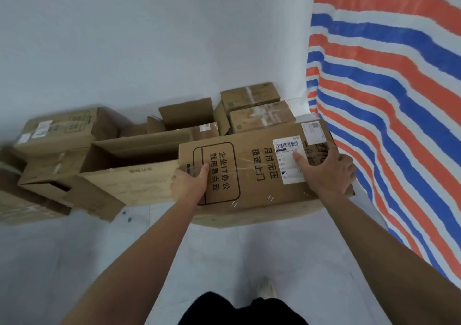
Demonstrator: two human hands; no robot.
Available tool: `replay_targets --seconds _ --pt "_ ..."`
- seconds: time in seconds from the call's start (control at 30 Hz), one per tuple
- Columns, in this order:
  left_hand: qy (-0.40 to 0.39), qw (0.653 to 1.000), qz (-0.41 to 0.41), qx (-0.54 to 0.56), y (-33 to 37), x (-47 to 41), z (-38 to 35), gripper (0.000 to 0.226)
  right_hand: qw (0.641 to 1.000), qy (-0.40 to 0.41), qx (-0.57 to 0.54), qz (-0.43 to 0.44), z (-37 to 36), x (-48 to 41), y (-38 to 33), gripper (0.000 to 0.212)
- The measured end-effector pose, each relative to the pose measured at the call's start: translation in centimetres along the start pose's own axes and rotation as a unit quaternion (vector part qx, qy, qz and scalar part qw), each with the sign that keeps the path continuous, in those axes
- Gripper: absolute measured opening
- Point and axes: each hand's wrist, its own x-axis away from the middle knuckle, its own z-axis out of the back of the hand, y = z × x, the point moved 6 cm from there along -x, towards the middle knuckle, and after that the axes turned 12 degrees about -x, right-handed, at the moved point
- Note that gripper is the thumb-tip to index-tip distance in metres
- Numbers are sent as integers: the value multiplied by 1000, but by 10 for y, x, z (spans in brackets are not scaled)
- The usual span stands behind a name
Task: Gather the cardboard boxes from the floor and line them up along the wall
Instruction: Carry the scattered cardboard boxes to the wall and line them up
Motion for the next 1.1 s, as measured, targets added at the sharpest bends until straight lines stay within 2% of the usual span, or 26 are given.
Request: replay_targets --seconds 0.1,0.2,0.3,0.47,0.57,0.67,0.83,0.97,1.1 --pt "-4 1000 21 2 23 -44 -6 112 999 -34 1 16 -43 -54 -30 94" --pt "-7 999 32 -7 48 -109 -20 113 997 -76 0 -8 -100 -110 -47 94" --pt "-17 999 28 -38 68 -167 -37 101 995 -92 13 -18 -153 -145 -53 96" --pt "-90 992 59 -67 77 -265 -85 95 990 -125 26 -65 -246 -193 -51 102" --pt "-127 985 78 -88 77 -318 -118 104 984 -151 34 -93 -302 -220 -38 106" --pt "-126 982 91 -105 77 -353 -144 119 979 -174 37 -100 -346 -239 -23 108" --pt "-100 977 89 -163 82 -395 -188 130 972 -206 53 -99 -418 -261 2 110" --pt "-134 952 96 -256 57 -412 -227 134 951 -283 92 -82 -482 -256 24 120" --pt "-113 948 68 -288 43 -410 -244 131 953 -272 126 -41 -500 -256 32 124"
